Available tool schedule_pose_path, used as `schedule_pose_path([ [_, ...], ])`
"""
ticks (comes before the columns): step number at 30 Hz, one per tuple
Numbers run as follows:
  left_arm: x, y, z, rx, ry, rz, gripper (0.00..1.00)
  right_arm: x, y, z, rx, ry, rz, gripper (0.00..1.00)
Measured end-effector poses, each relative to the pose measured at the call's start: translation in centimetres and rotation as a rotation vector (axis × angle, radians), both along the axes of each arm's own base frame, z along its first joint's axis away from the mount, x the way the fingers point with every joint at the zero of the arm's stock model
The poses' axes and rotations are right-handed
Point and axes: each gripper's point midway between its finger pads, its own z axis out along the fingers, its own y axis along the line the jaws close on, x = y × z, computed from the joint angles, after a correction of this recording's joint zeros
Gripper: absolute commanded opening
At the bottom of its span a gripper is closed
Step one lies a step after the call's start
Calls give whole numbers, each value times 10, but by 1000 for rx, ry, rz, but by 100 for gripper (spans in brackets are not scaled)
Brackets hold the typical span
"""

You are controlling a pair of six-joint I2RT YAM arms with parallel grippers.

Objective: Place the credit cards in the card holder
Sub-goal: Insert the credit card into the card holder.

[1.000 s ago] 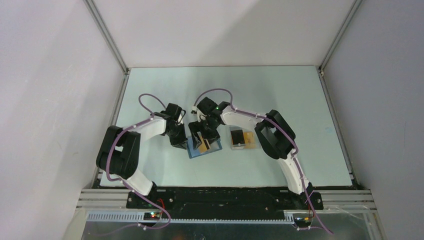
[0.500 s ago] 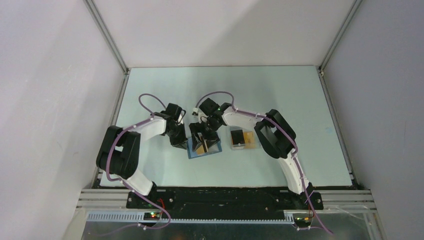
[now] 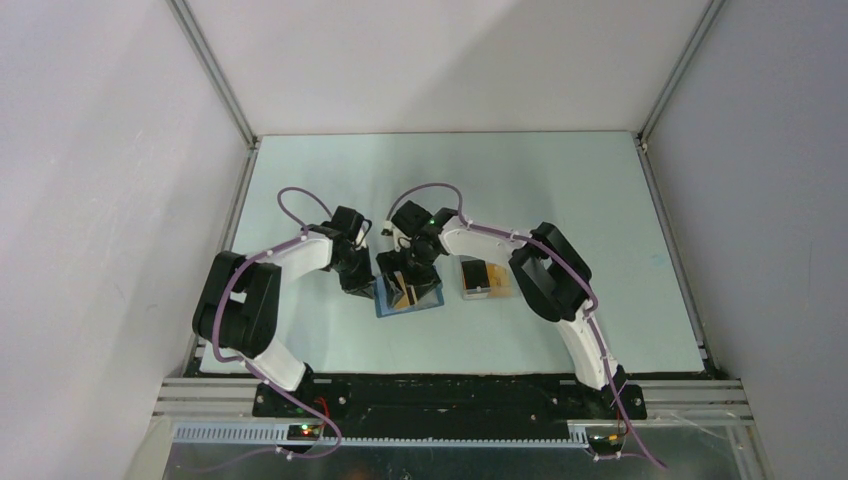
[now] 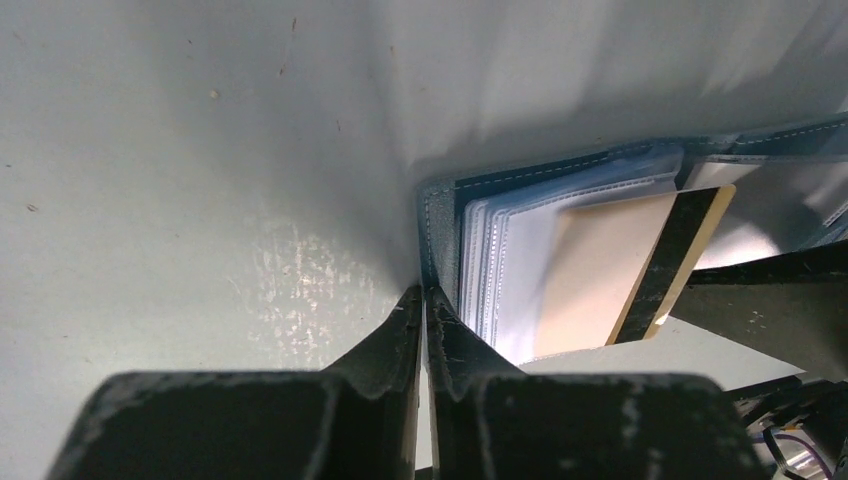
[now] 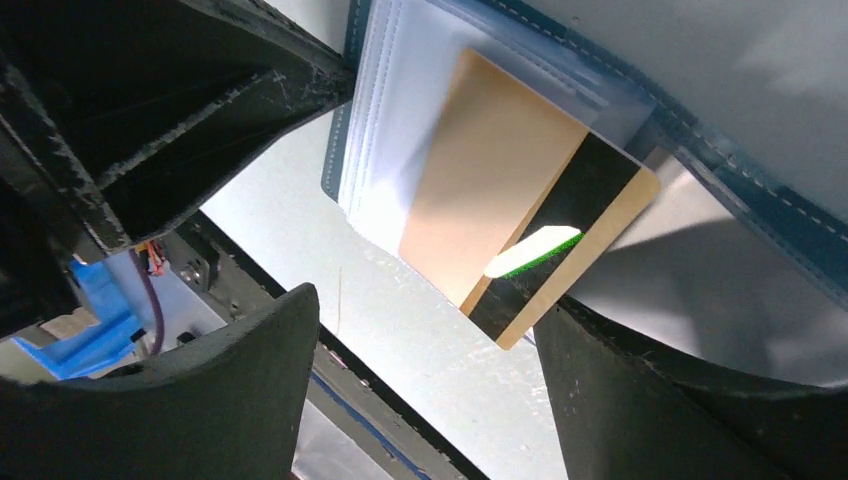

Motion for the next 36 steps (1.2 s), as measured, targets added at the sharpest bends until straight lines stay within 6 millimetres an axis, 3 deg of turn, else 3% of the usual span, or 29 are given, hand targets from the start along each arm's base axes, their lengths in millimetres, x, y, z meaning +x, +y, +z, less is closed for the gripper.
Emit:
schedule_pose_path([
  [11,0,0,0,-1,2,0,8,4,-16,-5,-125,-75,-1,76],
  [23,0,-1,0,-3,4,-1,7,9,-11,-4,-85,-28,-36,72],
  [30,0,-1,0,-3,8,-1,7,13,6,-5,3,5,-44,53],
  [36,0,-1,0,-1,12,-2,6,13,6,-9,4,44,-47,38],
])
